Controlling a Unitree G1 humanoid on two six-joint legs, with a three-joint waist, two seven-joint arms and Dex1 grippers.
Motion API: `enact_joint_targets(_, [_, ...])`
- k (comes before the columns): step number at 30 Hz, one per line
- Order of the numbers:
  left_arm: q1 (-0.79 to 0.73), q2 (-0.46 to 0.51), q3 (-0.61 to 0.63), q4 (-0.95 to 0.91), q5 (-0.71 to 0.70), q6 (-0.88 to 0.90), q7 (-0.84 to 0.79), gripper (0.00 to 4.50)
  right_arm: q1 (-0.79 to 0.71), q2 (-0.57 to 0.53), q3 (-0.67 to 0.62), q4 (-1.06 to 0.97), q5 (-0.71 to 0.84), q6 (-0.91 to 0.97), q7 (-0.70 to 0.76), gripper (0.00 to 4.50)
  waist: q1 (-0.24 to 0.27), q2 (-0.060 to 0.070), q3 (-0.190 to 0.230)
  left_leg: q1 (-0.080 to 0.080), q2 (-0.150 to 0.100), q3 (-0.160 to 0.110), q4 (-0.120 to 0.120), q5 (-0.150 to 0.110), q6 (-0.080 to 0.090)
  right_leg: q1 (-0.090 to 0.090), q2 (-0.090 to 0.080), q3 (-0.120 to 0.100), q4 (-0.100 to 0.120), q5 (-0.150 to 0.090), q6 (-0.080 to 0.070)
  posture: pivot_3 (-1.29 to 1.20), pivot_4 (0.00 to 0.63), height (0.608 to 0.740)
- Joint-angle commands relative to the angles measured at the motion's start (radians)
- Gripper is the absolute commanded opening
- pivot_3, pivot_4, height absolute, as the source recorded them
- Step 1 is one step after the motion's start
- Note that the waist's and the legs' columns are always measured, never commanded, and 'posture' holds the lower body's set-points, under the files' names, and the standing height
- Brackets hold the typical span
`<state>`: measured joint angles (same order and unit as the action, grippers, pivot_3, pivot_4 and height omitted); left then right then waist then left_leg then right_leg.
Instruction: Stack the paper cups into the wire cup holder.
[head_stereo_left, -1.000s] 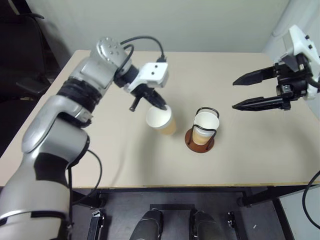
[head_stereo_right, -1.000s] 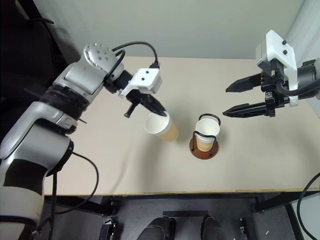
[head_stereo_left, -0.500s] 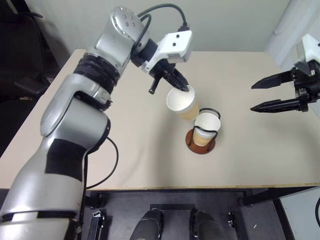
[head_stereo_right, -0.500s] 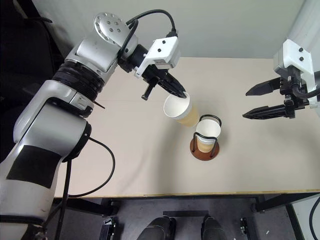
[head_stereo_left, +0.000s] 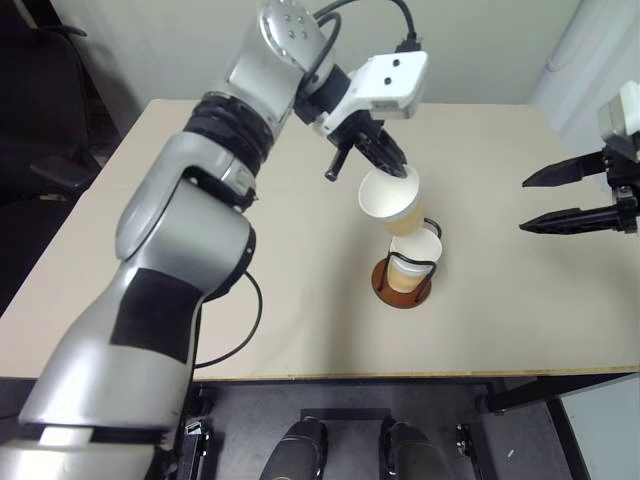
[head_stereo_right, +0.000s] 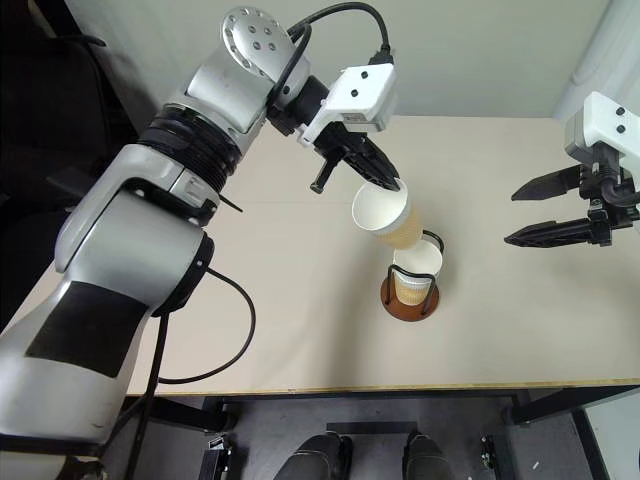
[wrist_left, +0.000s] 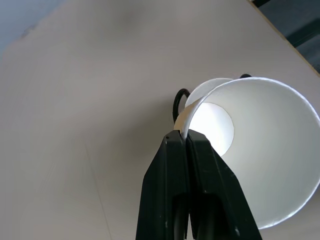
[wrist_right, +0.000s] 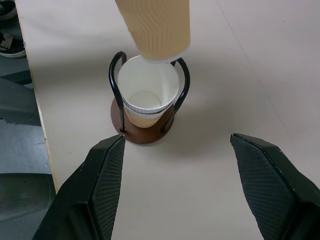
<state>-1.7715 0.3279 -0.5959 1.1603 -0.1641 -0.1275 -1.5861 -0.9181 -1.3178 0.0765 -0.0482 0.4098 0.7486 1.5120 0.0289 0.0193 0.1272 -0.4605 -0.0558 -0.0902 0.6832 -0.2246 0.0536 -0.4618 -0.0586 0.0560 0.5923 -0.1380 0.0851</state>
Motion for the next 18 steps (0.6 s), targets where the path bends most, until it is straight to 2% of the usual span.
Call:
enact_joint_targets(1, [-0.057,-0.023,0.049,0.006,0.009,-0.016,-0.028,0.05,-0.013,-0.027,-0.052,-0.02,0.011,0.003,0.002,3.41,0.001,0.0,0.0,0.0,0.0,0.0,0.0,0.0,0.0,0.0,-0.001,0.0,0.0,0.0,0.0,0.0,0.15,0.74])
enact_joint_targets(18, [-0.025,-0.05,0.022,-0.016,0.012,-0.031,-0.028,0.05,0.011,-0.038,-0.08,-0.039,0.028,0.019,-0.009,3.41,0.002,0.0,0.0,0.0,0.0,0.001,0.002,0.0,0.001,0.002,-0.001,0.001,0.0,0.0,0.006,0.0,0.15,0.74])
